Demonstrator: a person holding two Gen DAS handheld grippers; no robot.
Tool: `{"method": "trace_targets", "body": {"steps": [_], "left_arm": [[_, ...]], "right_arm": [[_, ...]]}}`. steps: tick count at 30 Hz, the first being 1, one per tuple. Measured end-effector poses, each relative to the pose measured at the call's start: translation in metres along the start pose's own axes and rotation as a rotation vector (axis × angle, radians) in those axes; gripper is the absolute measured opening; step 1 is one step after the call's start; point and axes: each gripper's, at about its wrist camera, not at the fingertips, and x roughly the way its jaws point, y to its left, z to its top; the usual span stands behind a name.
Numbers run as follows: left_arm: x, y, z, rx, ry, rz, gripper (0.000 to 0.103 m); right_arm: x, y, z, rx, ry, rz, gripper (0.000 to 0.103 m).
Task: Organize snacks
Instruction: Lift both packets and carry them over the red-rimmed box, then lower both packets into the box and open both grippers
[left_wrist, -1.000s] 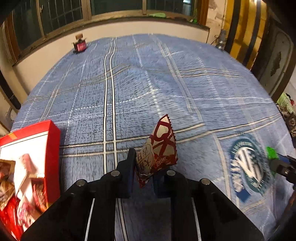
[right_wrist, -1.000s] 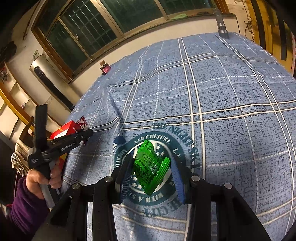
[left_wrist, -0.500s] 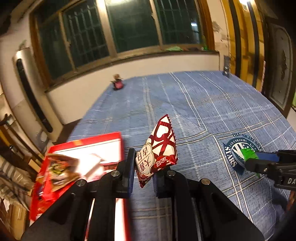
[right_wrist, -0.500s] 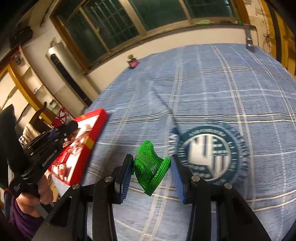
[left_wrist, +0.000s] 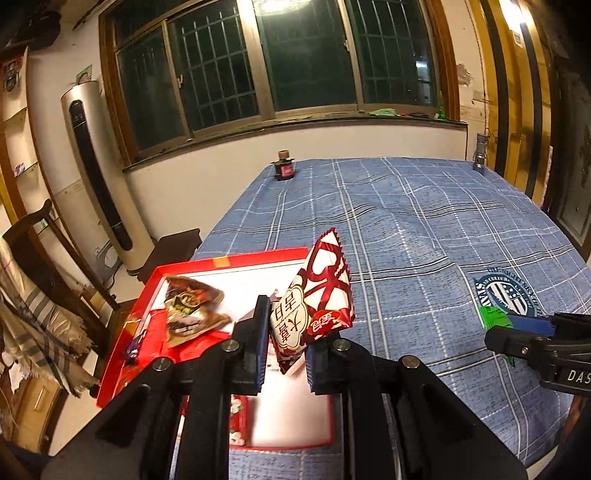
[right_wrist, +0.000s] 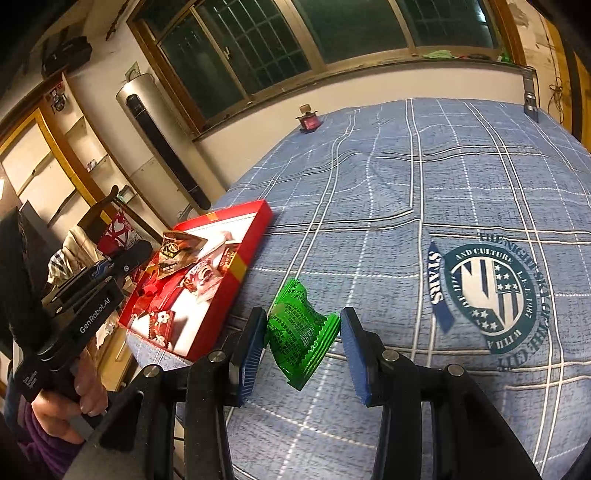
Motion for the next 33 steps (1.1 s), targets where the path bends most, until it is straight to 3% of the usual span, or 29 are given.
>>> {"method": "trace_targets", "body": {"steps": [17,33], "left_arm": [[-0.010,0.038,-0.016,-0.049,-0.023,0.047,0.014],[-0.018,0.050,-0.021,-0.071,-0.040,0.059,0.014]], "right_arm": [[0.012,0.036,-0.006,-0.054,0.017,0.006,0.042],[0.015,0.060,-0.011,-0.095,0.025,0.010,0.042]]}}
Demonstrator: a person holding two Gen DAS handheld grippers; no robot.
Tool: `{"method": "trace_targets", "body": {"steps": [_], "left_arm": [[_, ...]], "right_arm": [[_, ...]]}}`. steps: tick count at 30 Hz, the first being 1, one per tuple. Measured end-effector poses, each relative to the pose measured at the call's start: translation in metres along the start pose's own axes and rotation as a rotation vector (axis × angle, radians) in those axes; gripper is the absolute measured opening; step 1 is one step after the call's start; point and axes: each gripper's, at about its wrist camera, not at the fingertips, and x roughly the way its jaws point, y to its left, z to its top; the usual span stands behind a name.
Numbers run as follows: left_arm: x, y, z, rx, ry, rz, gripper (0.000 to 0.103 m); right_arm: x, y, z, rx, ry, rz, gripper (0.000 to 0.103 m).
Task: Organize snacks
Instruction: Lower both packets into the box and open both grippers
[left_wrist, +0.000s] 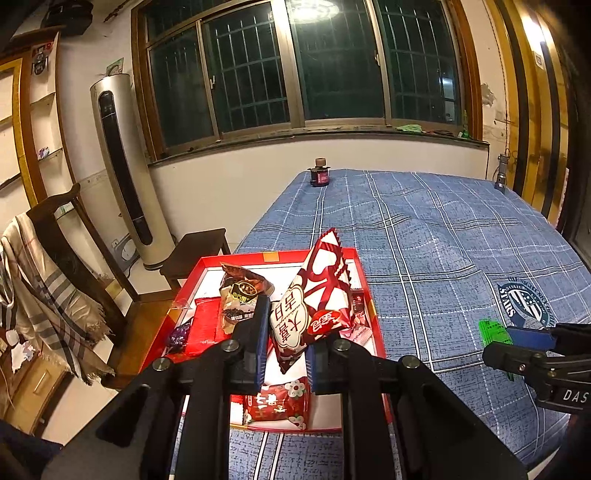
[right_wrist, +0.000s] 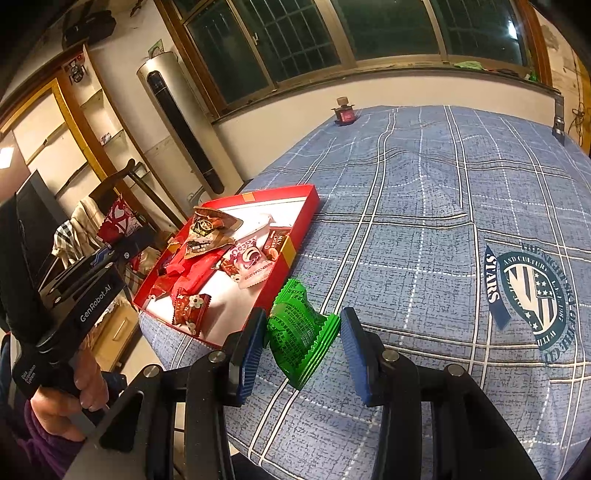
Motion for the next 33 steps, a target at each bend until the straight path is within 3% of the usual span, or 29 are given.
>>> {"method": "trace_targets", "body": {"steps": [33], "left_arm": [[0.012,0.009,-0.007,-0.007,0.034,0.017,0.014]], "right_arm": [[0.013,0.005,-0.006,0.005,0.026,0.013,0.042]]}}
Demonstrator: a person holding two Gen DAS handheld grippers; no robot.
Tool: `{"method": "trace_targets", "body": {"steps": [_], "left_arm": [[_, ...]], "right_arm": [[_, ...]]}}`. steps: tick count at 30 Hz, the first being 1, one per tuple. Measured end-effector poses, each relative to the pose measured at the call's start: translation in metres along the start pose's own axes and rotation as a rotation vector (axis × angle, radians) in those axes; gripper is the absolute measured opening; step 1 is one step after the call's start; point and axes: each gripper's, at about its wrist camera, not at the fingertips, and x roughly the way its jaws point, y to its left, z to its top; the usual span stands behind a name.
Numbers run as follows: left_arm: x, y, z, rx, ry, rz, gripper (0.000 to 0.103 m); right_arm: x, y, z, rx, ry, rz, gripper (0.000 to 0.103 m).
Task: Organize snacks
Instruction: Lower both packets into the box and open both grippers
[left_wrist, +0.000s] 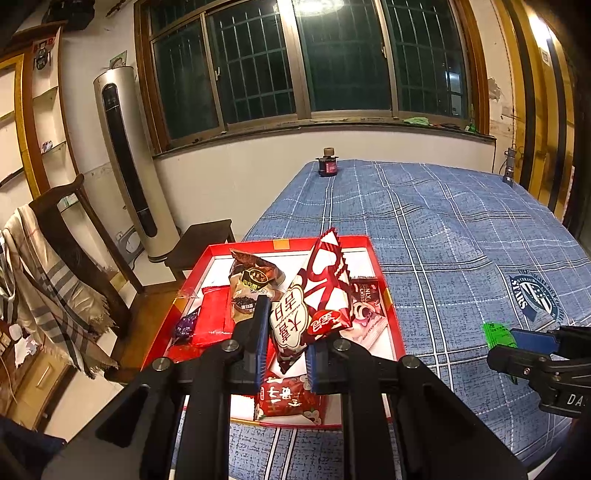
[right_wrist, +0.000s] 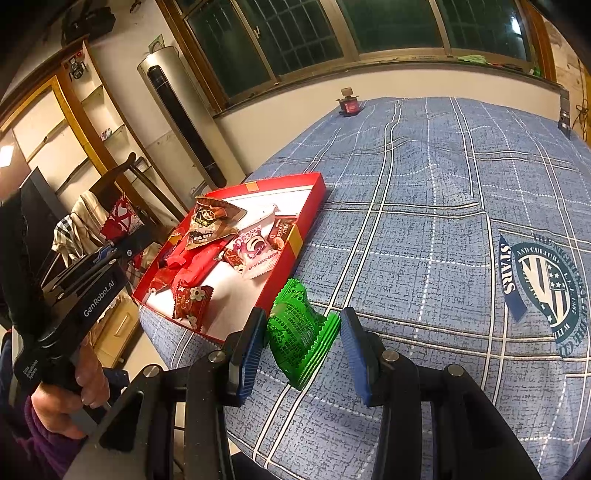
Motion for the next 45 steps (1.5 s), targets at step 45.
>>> {"method": "trace_targets", "body": {"steps": [45], "left_arm": [[0.071,0.065,-0.020,-0.098,0.135,0.049,0.014]], "right_arm": [[0.084,0.054,0.041,-0.080,0.048,0.058,0.042]]}}
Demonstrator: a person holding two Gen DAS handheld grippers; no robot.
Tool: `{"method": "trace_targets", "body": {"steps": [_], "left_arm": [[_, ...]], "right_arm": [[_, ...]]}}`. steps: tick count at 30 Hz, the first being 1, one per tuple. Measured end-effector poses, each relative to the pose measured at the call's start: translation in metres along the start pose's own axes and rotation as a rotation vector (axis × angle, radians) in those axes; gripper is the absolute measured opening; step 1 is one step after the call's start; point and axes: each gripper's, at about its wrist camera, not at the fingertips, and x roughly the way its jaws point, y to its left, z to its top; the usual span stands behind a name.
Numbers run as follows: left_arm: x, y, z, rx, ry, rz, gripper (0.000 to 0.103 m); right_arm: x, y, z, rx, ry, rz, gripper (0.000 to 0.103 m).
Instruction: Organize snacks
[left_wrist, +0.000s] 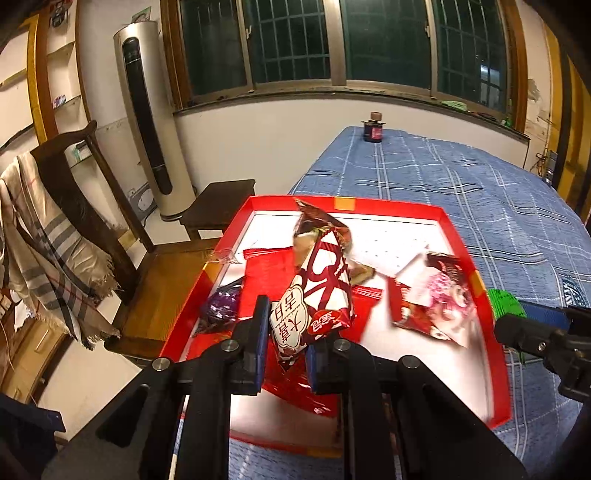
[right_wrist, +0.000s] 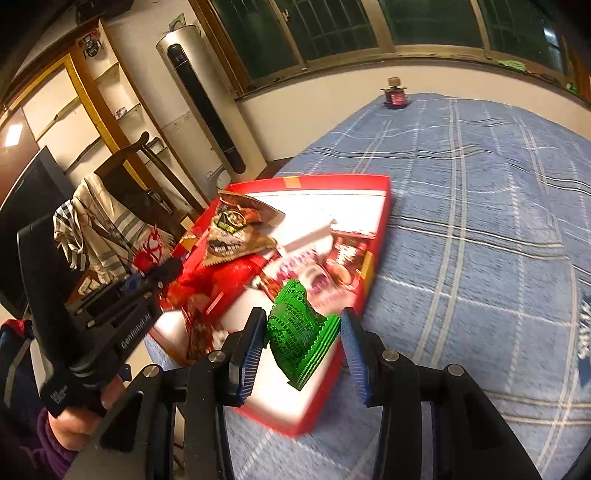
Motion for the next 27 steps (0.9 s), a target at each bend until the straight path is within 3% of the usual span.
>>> {"method": "trace_targets", "body": {"steps": [8,9,11,12,13,20,27], "left_arm": [[0.011,0.000,0.015,0.012,0.004,0.000,0.016],[0.011,-0.001,0.016,0.016,0.001,0.004,0.022],[0.008,-0.002,0.018,0.017,-0.011,0.017,0.047],[0.007,-0.002,0.018,0.014,-0.019,0.025,0.065],[0.003,-0.002,0.017,0.012,-0.034,0.033,0.069],[-0.016,-0.010,0.016,0.018,-0.053,0.029,0.069],[-0.066,-0.012,0.015,-0.005,-0.124,0.049,0.074]], "right_arm": [[0.028,0.011,0.029,-0.009,-0.038,0.034,0.050],[0.029,0.012,0.032,-0.009,-0.052,0.042,0.053],[0.026,0.010,0.036,0.009,-0.077,0.054,0.063],[0.022,0.008,0.035,0.018,-0.093,0.054,0.065],[0.020,0.007,0.035,0.020,-0.102,0.052,0.065],[0.001,-0.012,0.017,0.055,-0.094,0.032,0.065],[-0.038,-0.002,-0.007,0.038,-0.140,0.038,0.065]]}}
